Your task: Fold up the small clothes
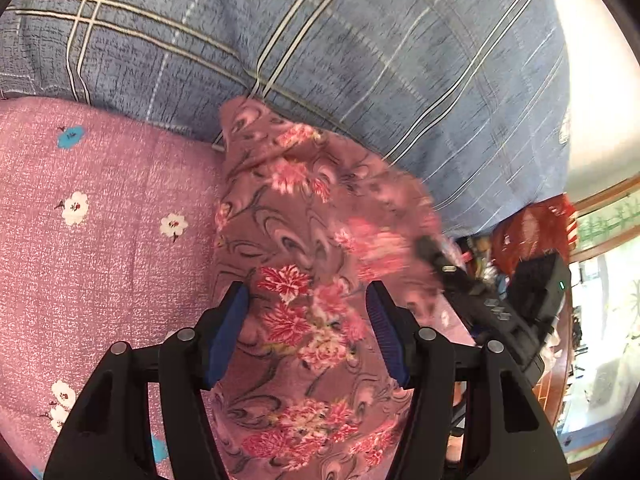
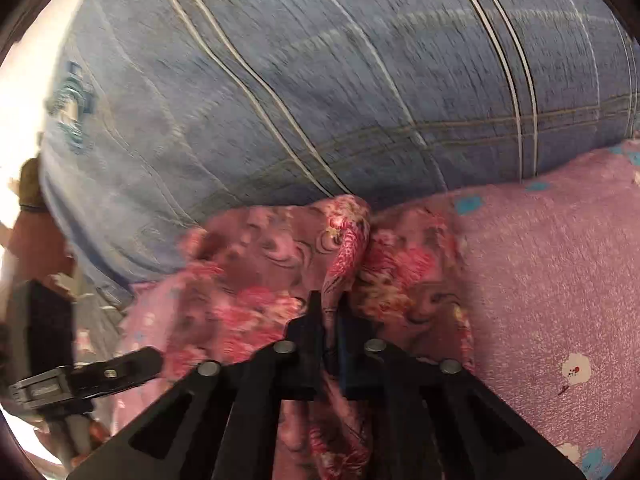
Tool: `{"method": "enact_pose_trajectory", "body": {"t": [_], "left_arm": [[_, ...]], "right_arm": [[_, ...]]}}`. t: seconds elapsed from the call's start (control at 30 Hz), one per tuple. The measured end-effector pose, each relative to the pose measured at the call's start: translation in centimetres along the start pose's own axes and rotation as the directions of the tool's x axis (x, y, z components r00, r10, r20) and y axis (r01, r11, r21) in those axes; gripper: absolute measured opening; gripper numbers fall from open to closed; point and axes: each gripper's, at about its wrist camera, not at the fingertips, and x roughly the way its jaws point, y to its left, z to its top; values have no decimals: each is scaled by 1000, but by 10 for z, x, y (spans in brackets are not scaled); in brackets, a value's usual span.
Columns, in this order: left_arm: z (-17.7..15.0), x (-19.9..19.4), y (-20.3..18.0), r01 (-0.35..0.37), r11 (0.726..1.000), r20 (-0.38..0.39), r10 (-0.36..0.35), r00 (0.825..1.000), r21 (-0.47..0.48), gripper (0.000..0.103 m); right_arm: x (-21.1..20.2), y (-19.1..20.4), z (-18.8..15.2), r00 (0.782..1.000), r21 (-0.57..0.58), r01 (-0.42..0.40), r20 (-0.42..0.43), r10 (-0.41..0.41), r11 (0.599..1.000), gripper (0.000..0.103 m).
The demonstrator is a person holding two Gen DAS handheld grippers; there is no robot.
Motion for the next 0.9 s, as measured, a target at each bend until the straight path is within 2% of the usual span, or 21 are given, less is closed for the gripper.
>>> {"method": "enact_pose_trajectory", "body": {"t": [0.07,0.1,0.13,0.17,0.2,0.3,0.4,0.53,0.63,0.67,0.7,0.8,0.9], "left_arm": [[-3,9,3,-39,999,-10,39,999,-3,59],[-7,15,8,-93,996,-31,93,995,-1,60],[-11,23,10,-113,994,-57,113,992,-1,60],[-16,30,12,-103,995,-87,103,991,-5,60],[-21,31,14,-91,996,-95,90,991,-12,60],[-35,16,13,-76,997,-74,75,994,-2,59],[-56,-3,12,-32,999,-80,32,996,4,60],[-81,-10,10,-18,1000,-86,20,996,24,69],[-95,3,12,-45,999,-132,48,990,29,69],[-94,5,11,-51,998,-125,54,991,33,69],[-97,2,9,-56,997,-105,60,993,45,69],[-102,4,5,-63,997,-117,68,991,44,72],[-100,-4,21,-29,1000,-124,29,992,-4,72]], "right_arm": [[-15,-16,-1,997,74,-21,75,16,997,4],[-10,-30,-3,998,119,-4,57,-3,993,4],[-1,-40,-6,999,147,36,14,-39,988,4],[13,-50,-13,994,158,97,-54,-90,983,4],[18,-53,-20,991,149,111,-86,-99,983,4],[3,-46,-21,996,157,81,-54,-73,984,11],[-28,-32,-29,999,113,32,-6,-31,993,12],[-75,-25,-71,997,81,-75,-15,76,994,14],[-72,-23,-97,994,33,-51,-97,54,998,16],[-71,-25,-107,994,21,-48,-94,50,999,17],[-76,-27,-110,997,34,-60,-49,62,998,17],[-78,-38,-116,996,107,-89,-11,90,990,17],[-81,-49,-120,988,133,-156,28,154,979,27]]}}
